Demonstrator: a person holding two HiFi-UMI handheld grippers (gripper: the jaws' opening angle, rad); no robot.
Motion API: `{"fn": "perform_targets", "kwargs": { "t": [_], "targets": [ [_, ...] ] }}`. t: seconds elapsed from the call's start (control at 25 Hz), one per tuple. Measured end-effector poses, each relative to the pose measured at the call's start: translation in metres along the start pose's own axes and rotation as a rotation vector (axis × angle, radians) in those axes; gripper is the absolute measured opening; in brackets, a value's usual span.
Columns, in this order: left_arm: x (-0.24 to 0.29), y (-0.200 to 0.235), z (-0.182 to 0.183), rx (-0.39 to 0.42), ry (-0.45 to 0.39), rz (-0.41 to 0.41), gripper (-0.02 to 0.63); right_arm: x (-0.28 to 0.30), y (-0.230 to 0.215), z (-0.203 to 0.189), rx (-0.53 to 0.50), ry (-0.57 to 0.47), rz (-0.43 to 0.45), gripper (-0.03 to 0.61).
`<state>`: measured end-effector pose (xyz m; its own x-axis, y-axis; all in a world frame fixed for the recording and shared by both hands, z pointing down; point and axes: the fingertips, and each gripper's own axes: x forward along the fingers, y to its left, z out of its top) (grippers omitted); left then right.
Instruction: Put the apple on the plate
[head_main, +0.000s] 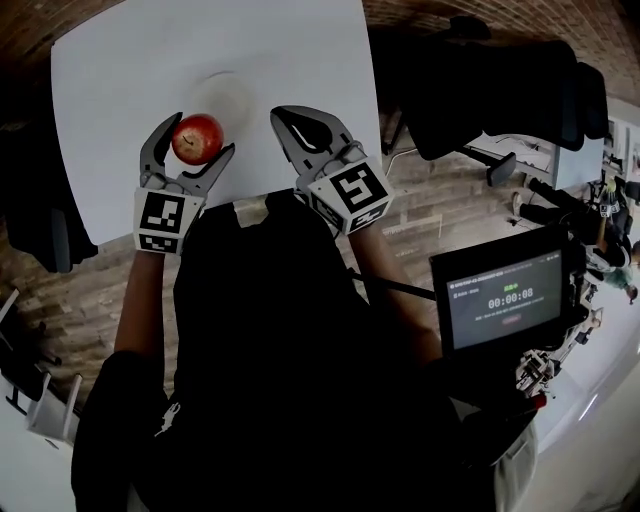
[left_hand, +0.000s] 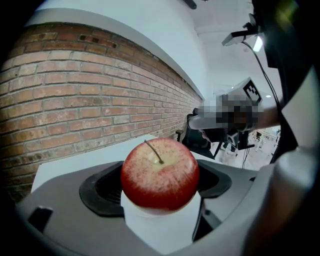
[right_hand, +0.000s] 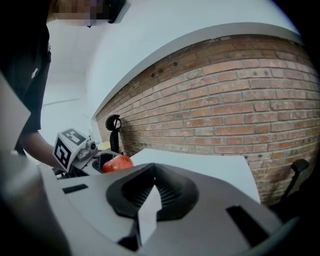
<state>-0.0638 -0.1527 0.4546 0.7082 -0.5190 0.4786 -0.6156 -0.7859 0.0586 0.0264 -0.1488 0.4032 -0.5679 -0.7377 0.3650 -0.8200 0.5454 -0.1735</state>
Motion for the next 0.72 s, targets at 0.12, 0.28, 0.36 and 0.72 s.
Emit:
{"fn": "perform_targets", "kwargs": {
  "t": [0.12, 0.28, 0.36, 0.72],
  "targets": [
    [0.015, 0.018, -0.023, -0.016, 0.019, -0.001, 0.42, 0.022, 0.0, -0.012, 0.009, 0.017, 0.01, 0.003],
    [0.031, 0.033, -0.04, -0.021, 0.033, 0.013, 0.42, 0.036, -0.001, -0.02, 0.013, 0.033, 0.017, 0.003],
    [0.034, 0.034, -0.044, -0.014, 0.039, 0.022, 0.42, 0.034, -0.001, -0.021, 0.014, 0.038, 0.018, 0.003],
    [0.052, 0.035, -0.056, 0.025, 0.059, 0.031, 0.42, 0.033, 0.002, -0.026, 0.019, 0.073, 0.026, 0.003]
  ]
}}
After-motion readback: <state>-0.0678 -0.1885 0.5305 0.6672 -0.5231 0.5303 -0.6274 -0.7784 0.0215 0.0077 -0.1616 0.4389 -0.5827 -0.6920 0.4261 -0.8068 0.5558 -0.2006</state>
